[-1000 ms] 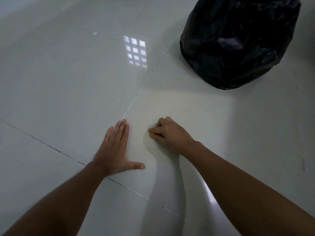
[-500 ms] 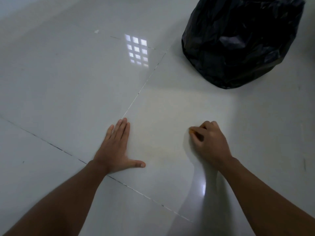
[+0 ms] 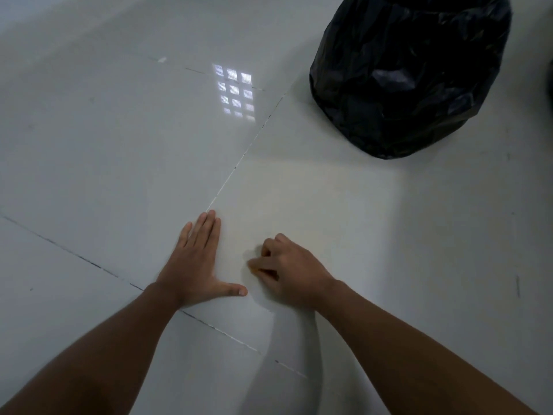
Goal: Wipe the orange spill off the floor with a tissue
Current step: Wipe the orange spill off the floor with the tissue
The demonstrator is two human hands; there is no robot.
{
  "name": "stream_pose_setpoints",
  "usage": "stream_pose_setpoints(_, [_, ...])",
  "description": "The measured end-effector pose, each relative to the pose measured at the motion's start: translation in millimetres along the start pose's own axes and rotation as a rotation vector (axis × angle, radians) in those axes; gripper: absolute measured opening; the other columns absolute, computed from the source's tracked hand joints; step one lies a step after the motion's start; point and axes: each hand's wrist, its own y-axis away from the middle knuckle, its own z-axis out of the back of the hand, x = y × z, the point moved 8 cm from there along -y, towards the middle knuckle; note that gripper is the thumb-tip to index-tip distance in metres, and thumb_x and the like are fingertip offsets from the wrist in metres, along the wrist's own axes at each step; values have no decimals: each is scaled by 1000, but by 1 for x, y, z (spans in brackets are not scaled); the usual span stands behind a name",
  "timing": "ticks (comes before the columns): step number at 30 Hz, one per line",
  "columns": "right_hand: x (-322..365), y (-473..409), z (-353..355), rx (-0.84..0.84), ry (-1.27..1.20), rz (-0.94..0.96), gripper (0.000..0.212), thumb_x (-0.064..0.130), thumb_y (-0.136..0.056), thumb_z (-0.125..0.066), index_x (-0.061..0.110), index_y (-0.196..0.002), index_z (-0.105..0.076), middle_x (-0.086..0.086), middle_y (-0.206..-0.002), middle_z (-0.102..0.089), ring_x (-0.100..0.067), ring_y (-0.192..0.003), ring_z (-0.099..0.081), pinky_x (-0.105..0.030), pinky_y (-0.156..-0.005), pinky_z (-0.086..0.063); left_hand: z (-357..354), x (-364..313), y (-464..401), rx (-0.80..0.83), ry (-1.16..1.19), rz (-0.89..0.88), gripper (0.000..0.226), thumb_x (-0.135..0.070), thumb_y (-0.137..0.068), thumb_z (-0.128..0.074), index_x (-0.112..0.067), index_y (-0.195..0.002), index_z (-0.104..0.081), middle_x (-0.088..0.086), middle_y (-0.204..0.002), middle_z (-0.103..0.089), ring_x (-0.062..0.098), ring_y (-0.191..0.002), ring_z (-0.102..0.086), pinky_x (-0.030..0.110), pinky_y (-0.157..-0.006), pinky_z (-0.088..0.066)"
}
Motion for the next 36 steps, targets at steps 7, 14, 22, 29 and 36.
stream_pose_setpoints(7, [-42, 87, 39, -180, 50, -148, 9, 20, -84, -68, 19, -88, -75, -1, -77, -56, -21, -73, -49, -36, -59, -44, 3, -1, -1, 19, 25, 8, 155, -108, -50, -33, -4, -157, 9, 10, -165, 21, 18, -151, 26, 46, -126, 6])
stream_pose_setpoints(14, [-112, 131, 89, -499, 108, -715, 7, 26, -87, -69, 24, -93, -73, 10, -77, -50, -15, -82, -48, -31, -63, -48, 3, -2, -2, 33, 24, 13, 155, -108, -49, -31, -4, -156, 14, 8, -161, 28, 19, -149, 30, 44, -125, 9])
stream_pose_setpoints(22, [-3, 25, 3, -74, -59, -147, 22, 29, -95, -55, 22, -106, -73, -2, -89, -56, -21, -87, -49, -31, -67, -40, 1, -2, -2, 57, 23, 16, 156, -108, -50, -30, -3, -154, 17, 9, -162, 29, 19, -149, 31, 45, -125, 10])
stream_pose_setpoints(29, [-16, 90, 26, -168, 4, -96, 11, 24, -92, -62, 20, -92, -73, -1, -80, -54, -22, -74, -48, -34, -64, -42, 2, -1, -3, 77, 36, 20, 158, -109, -47, -31, -5, -154, 19, 7, -158, 35, 18, -147, 35, 44, -124, 12])
stream_pose_setpoints(36, [-49, 44, 34, -239, 48, -445, 16, 24, -94, -58, 21, -100, -72, -2, -88, -56, -25, -86, -48, -40, -72, -46, 1, 0, -3, 79, 24, 21, 158, -109, -47, -30, -5, -154, 20, 7, -159, 35, 17, -146, 37, 44, -124, 13])
